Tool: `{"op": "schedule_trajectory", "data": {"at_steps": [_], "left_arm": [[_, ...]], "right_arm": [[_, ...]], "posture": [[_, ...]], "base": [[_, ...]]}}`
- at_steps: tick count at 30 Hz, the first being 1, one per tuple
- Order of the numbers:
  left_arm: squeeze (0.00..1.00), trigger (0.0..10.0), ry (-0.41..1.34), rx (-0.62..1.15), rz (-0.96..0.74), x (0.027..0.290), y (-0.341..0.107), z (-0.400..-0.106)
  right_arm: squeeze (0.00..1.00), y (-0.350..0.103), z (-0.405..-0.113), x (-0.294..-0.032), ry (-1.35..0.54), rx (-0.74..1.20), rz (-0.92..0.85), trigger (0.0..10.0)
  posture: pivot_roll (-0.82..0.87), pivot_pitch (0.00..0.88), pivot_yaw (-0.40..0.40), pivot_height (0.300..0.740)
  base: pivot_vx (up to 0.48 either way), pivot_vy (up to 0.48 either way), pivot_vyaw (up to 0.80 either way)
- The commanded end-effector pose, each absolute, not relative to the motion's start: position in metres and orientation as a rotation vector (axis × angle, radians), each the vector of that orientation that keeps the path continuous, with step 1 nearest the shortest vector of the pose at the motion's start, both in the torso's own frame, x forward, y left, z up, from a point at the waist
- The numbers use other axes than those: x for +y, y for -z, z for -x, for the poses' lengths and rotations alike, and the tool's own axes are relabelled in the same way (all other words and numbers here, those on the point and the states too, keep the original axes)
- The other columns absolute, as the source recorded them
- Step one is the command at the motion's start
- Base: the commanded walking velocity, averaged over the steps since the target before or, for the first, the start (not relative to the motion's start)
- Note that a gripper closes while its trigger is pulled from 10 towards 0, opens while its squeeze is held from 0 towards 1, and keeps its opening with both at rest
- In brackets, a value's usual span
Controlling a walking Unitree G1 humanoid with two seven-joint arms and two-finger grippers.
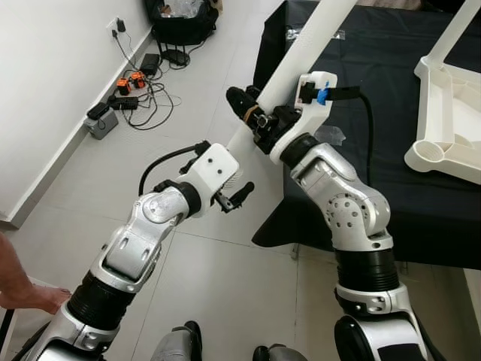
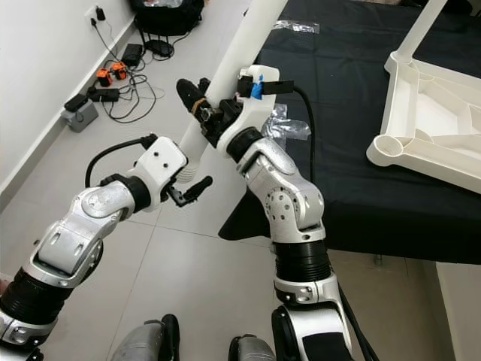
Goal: Building children table
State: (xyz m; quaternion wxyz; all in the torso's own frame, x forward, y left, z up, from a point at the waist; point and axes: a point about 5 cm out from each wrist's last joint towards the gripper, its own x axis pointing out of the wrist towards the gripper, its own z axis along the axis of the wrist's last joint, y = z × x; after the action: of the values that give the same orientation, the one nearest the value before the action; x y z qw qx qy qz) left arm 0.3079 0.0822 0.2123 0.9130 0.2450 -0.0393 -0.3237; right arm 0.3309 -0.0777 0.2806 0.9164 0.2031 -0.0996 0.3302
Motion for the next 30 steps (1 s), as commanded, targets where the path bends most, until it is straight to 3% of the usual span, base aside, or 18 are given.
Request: {"op": "schedule_trajectory", "data": {"at_steps": [1, 10, 11, 12, 23, 24, 25, 26, 28, 29, 30], "left_arm": [[0.00, 10.0, 0.660, -0.055, -0.529, 0.080, -0.205, -0.311], [0.00, 10.0, 0.611, -0.046, -0.547, 0.085, -0.205, -0.319], [0.00, 8.7, 0.606, -0.054, -0.548, 0.085, -0.206, -0.319], [0.00, 0.0, 0.598, -0.077, -0.545, 0.085, -0.209, -0.320], [0.00, 0.0, 0.570, -0.128, -0.565, 0.084, -0.216, -0.323], [0.00, 1.9, 0.571, -0.127, -0.564, 0.083, -0.216, -0.323], [0.00, 1.9, 0.571, -0.127, -0.564, 0.083, -0.216, -0.323], [0.00, 10.0, 0.574, -0.128, -0.562, 0.082, -0.217, -0.323], [0.00, 10.0, 0.574, -0.129, -0.552, 0.081, -0.217, -0.322], [0.00, 10.0, 0.586, -0.139, -0.521, 0.079, -0.219, -0.321], [0.00, 10.0, 0.589, -0.140, -0.507, 0.079, -0.219, -0.320]], "right_arm": [[0.00, -0.286, -0.328, -0.075, -0.698, -0.225, -0.426, 10.0], [0.00, -0.286, -0.325, -0.073, -0.709, -0.221, -0.422, 10.0], [0.00, -0.286, -0.325, -0.073, -0.710, -0.223, -0.422, 10.0], [0.00, -0.287, -0.325, -0.073, -0.712, -0.224, -0.418, 10.0], [0.00, -0.283, -0.325, -0.073, -0.702, -0.216, -0.407, 10.0], [0.00, -0.282, -0.326, -0.074, -0.696, -0.213, -0.399, 10.0], [0.00, -0.282, -0.326, -0.074, -0.696, -0.213, -0.399, 10.0], [0.00, -0.280, -0.326, -0.074, -0.691, -0.206, -0.394, 10.0], [0.00, -0.279, -0.327, -0.074, -0.683, -0.198, -0.384, 10.0], [1.00, -0.276, -0.328, -0.077, -0.681, -0.197, -0.388, 10.0], [1.00, -0.275, -0.328, -0.078, -0.683, -0.197, -0.393, 10.0]], "posture": [[0.05, 0.196, -0.041, 0.740], [0.04, 0.191, -0.035, 0.740], [0.04, 0.187, -0.033, 0.740], [0.04, 0.186, -0.033, 0.740], [0.04, 0.171, -0.032, 0.740], [0.04, 0.171, -0.032, 0.740], [0.04, 0.171, -0.032, 0.740], [0.04, 0.171, -0.032, 0.740], [0.04, 0.171, -0.032, 0.740], [0.04, 0.164, -0.031, 0.740], [0.04, 0.164, -0.031, 0.740]], "base": [[0.000, 0.000, 0.00], [0.000, 0.000, 0.00], [0.000, 0.000, 0.00], [0.000, 0.000, 0.00], [0.000, 0.000, 0.00], [0.000, 0.000, 0.00], [0.000, 0.000, 0.00], [0.000, 0.000, 0.00], [0.000, 0.000, 0.00], [0.000, 0.000, 0.00], [0.000, 0.000, 0.00]]}}
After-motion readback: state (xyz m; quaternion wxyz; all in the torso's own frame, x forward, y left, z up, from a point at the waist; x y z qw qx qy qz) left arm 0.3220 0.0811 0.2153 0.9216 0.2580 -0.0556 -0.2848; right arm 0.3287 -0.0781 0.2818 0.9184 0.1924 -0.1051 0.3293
